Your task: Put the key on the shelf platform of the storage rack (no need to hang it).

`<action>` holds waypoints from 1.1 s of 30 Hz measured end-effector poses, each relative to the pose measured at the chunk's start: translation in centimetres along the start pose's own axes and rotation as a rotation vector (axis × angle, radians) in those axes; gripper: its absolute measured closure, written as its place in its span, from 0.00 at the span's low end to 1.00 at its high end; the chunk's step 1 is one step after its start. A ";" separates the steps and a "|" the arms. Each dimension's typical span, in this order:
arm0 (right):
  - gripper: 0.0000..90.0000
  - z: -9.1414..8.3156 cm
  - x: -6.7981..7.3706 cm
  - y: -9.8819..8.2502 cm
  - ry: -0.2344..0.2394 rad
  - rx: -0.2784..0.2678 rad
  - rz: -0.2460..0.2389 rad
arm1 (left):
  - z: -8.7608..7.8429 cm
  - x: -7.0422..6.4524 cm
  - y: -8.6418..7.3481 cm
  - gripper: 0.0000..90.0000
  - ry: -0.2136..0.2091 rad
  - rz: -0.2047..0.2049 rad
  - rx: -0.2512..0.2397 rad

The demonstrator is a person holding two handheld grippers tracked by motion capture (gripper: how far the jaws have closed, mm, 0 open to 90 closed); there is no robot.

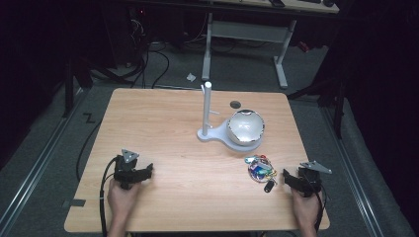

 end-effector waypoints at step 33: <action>0.38 0.0 0.1 0.0 0.008 0.001 -0.003 | 0.0 0.0 0.0 0.25 0.001 -0.001 -0.001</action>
Point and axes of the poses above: each handheld gripper's, and its own axes: z roughly forward along the jaws, y roughly out of its top, x roughly to its left, the point moved 2 cm from there along z, roughly forward along the jaws, and after that the axes turned 1 degree about -y, right-handed, at the moved point
